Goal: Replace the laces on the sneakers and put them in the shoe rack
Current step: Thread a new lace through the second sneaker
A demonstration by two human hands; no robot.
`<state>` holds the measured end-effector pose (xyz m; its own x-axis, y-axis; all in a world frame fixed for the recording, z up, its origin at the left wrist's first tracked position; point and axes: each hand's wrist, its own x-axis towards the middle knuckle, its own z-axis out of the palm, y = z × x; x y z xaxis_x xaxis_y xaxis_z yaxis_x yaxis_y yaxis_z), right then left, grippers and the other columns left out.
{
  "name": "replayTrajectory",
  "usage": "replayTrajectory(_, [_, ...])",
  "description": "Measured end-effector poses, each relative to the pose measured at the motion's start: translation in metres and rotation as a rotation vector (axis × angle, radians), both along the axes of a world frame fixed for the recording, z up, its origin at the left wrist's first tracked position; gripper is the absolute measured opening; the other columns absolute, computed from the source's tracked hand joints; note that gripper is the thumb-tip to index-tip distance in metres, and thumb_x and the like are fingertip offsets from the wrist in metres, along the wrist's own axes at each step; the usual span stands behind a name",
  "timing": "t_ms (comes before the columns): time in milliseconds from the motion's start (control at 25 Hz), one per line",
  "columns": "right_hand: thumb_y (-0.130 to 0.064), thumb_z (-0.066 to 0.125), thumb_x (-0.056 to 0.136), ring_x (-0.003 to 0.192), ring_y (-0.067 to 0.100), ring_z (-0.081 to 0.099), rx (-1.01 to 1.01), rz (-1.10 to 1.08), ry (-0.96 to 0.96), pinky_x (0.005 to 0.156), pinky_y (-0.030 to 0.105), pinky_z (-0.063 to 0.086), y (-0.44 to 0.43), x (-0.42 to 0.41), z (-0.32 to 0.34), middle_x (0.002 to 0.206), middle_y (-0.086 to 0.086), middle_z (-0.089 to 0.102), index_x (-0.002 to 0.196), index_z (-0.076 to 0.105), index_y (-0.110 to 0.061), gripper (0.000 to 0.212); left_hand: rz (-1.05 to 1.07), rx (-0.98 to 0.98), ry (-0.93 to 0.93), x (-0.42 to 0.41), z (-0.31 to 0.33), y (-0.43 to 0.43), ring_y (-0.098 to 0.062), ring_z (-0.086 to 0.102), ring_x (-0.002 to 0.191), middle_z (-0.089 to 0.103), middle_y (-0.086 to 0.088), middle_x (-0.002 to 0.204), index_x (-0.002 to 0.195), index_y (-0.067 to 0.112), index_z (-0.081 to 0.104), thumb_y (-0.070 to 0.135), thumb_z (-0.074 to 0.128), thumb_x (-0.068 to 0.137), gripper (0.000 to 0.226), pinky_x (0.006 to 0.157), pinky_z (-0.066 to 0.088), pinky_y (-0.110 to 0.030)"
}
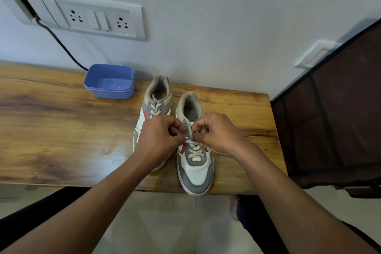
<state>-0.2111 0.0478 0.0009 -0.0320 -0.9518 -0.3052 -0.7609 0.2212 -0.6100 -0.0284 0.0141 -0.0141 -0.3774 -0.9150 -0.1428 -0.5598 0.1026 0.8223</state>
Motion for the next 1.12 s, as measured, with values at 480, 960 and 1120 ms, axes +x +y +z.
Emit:
replayTrajectory(480, [-0.007, 0.075, 0.094, 0.058, 0.006, 0.070, 0.007, 0.010, -0.084, 0.063, 0.028, 0.059, 0.002, -0.002, -0.002, 0.059, -0.010, 0.068, 0.089, 0.072, -0.030, 0.024, -0.022, -0.272, -0.087, -0.013, 0.000, 0.015, -0.007, 0.069, 0.071, 0.075, 0.005, 0.076, 0.094, 0.016, 0.075, 0.005, 0.071, 0.085, 0.015, 0.070, 0.060, -0.032])
replayTrajectory(960, [-0.018, 0.071, 0.098, 0.068, 0.010, 0.064, -0.029, 0.117, 0.002, 0.063, 0.032, 0.052, 0.007, -0.001, -0.001, 0.076, -0.005, 0.063, 0.090, 0.060, -0.032, 0.020, -0.133, -0.325, -0.122, -0.005, 0.000, 0.001, -0.009, 0.066, 0.069, 0.072, 0.006, 0.073, 0.113, 0.020, 0.062, 0.010, 0.074, 0.086, 0.031, 0.068, 0.056, -0.029])
replayTrajectory(1120, [-0.019, 0.074, 0.096, 0.068, 0.010, 0.068, -0.088, 0.065, -0.019, 0.067, 0.043, 0.060, 0.010, 0.000, -0.004, 0.075, -0.005, 0.067, 0.089, 0.064, -0.030, 0.016, -0.374, -0.343, -0.186, 0.002, 0.003, -0.010, -0.018, 0.067, 0.089, 0.071, 0.002, 0.100, 0.141, 0.032, 0.048, 0.014, 0.066, 0.092, 0.055, 0.076, 0.058, -0.040])
